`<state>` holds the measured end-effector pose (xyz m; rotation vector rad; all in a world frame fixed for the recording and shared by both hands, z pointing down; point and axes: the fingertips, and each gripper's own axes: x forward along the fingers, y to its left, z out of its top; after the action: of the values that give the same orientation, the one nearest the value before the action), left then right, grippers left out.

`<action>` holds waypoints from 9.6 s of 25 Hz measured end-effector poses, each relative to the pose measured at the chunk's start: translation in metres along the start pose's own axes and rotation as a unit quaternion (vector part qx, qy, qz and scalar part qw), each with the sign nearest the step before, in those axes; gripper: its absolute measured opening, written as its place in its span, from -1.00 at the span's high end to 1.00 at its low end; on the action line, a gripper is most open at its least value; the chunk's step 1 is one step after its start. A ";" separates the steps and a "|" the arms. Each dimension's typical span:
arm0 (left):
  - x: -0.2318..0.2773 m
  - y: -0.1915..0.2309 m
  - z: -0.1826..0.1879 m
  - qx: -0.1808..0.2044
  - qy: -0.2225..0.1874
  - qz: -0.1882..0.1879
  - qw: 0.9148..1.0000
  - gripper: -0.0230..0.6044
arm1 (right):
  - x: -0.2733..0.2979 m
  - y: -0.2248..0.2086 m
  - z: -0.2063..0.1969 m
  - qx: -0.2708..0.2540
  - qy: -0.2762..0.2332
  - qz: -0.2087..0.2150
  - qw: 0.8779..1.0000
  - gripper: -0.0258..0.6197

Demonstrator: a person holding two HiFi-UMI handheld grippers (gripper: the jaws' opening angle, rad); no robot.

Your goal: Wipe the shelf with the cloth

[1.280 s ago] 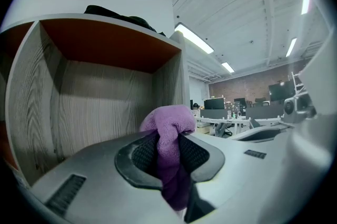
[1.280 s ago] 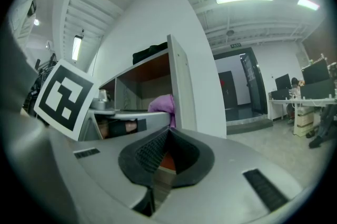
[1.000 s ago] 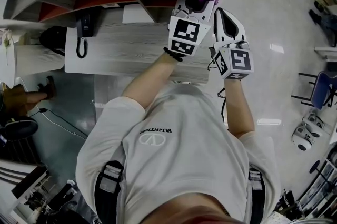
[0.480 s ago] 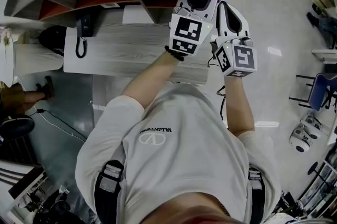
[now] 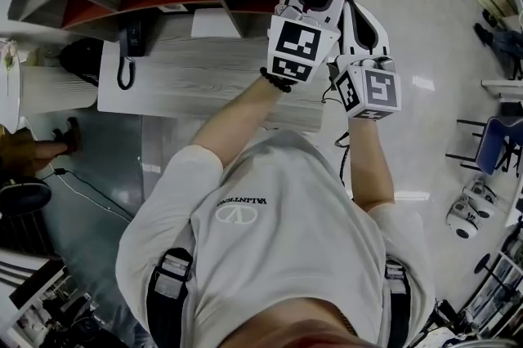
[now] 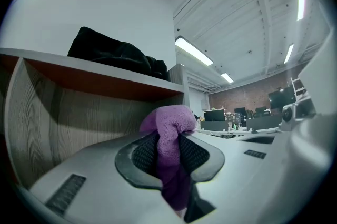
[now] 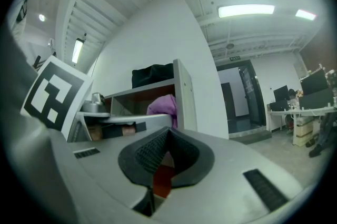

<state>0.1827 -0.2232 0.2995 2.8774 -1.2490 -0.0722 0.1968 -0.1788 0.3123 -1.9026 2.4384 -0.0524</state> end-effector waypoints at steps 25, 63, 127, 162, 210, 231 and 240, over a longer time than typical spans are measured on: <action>-0.015 0.012 0.033 -0.013 -0.029 0.001 1.000 0.66 | 0.004 0.019 0.020 -0.004 -0.014 -0.009 1.000 0.92; -0.083 0.137 0.029 -0.051 -0.036 0.128 0.990 0.66 | 0.059 0.110 -0.009 -0.003 0.020 0.065 0.998 0.92; -0.104 0.174 -0.137 -0.074 0.091 0.201 0.973 0.66 | 0.050 0.091 -0.102 0.022 0.101 0.033 0.994 0.92; -0.111 0.171 -0.180 -0.032 0.128 0.163 0.978 0.66 | 0.020 0.064 -0.098 0.018 0.099 -0.011 0.995 0.92; -0.242 0.209 0.006 0.035 -0.033 0.144 0.988 0.66 | -0.080 -0.040 0.021 -0.031 0.013 -0.123 0.992 0.92; -0.234 0.210 -0.015 0.013 -0.024 0.144 0.989 0.66 | -0.086 -0.047 0.019 -0.036 0.013 -0.143 0.989 0.92; -0.234 0.208 -0.013 0.012 -0.027 0.139 0.990 0.66 | -0.082 -0.038 0.015 -0.026 0.021 -0.126 0.991 0.92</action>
<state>-0.1282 -0.1946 0.3268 2.7033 -1.6578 -0.1344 0.2546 -0.1086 0.3008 -2.2436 2.2292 -0.0405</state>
